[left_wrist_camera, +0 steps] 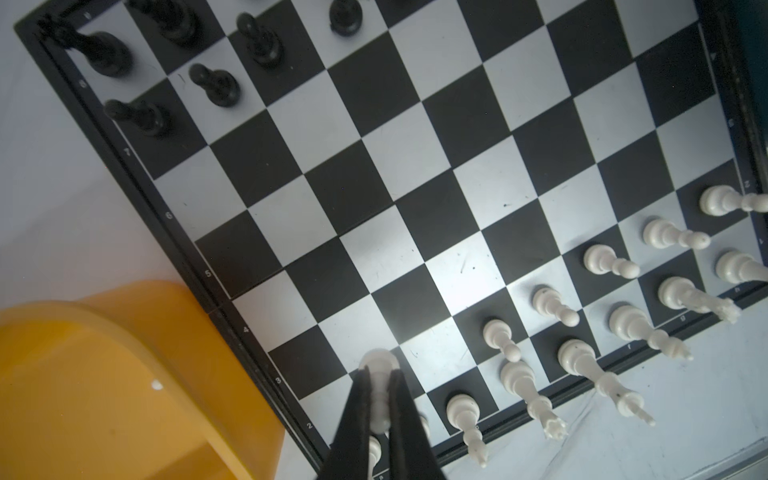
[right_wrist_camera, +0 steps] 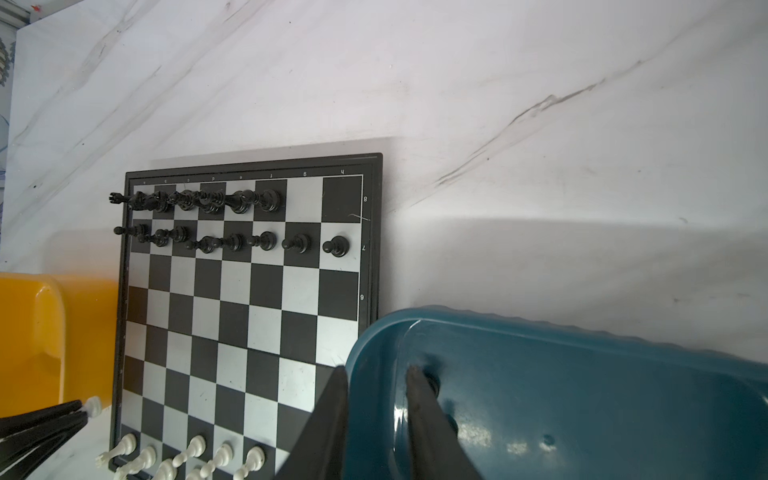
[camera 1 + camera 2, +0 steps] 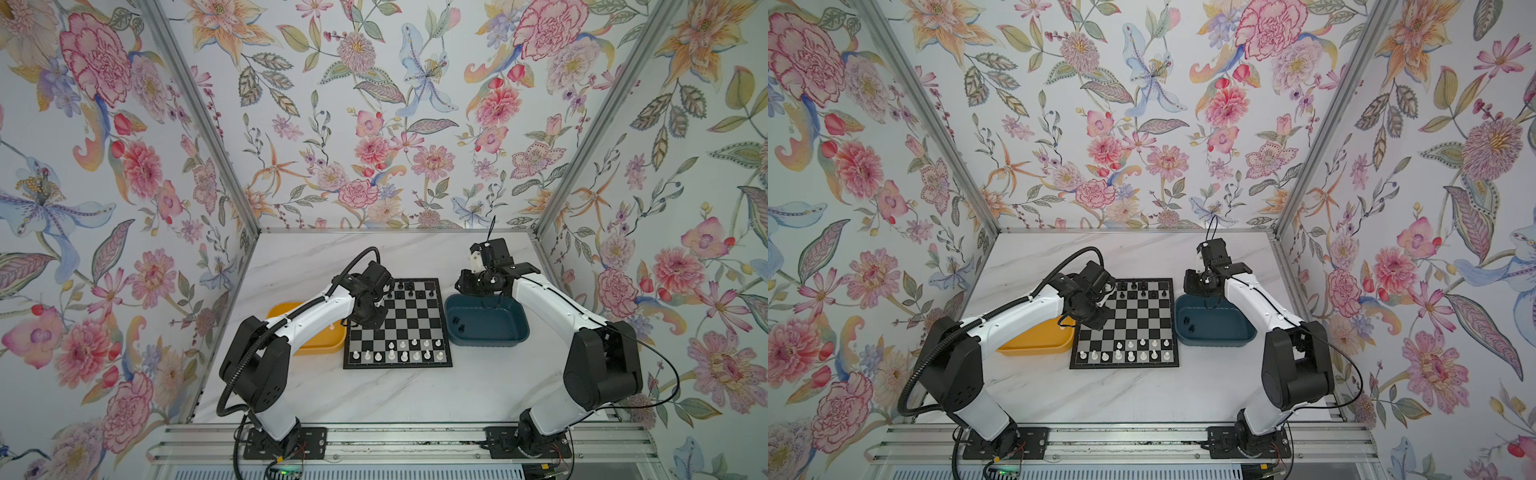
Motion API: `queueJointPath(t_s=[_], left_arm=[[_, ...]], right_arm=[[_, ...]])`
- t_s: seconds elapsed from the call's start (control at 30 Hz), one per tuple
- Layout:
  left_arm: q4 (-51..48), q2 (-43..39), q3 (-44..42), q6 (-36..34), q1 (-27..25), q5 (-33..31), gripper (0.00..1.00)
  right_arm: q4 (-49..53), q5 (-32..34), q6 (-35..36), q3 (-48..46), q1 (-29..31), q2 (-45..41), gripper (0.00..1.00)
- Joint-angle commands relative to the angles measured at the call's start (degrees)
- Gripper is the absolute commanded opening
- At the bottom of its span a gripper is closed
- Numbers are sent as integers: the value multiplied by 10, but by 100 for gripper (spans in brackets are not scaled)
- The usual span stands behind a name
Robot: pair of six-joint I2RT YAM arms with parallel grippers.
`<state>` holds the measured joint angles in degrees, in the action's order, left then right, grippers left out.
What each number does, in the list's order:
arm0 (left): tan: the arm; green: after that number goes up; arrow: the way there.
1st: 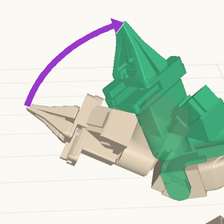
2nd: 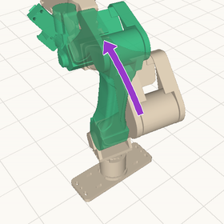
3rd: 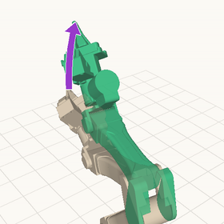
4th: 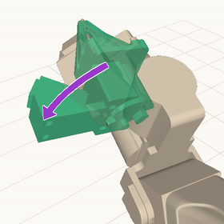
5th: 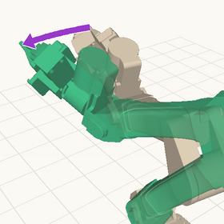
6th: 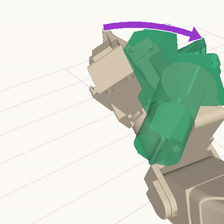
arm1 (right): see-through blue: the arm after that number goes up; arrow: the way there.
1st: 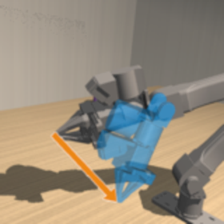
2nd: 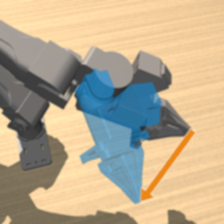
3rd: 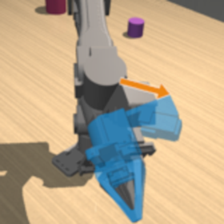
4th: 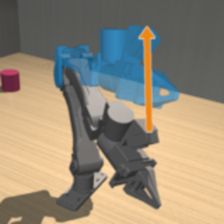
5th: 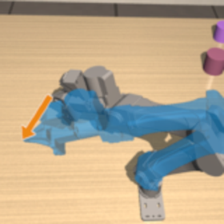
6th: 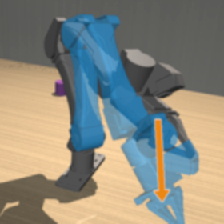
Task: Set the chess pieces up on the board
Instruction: 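Lift the white piece with the left gripper and carry it over the board's near rows, then lower the white piece onto a near-row square and open the left gripper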
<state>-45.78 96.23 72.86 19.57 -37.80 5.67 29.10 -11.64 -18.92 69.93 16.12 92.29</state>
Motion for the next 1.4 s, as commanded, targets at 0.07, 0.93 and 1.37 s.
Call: queueJointPath(t_s=[0.07,0.93,1.37], left_arm=[[15,15,-18,19,-21,14,5],[10,36,-47,31,-62,17,9],[24,43,-64,36,-67,16,11]], right_arm=[[-13,-5,-8,-21,6,-21,26],[-31,-6,-10,-56,12,-34,26],[-37,-3,-13,-67,14,-44,26]])
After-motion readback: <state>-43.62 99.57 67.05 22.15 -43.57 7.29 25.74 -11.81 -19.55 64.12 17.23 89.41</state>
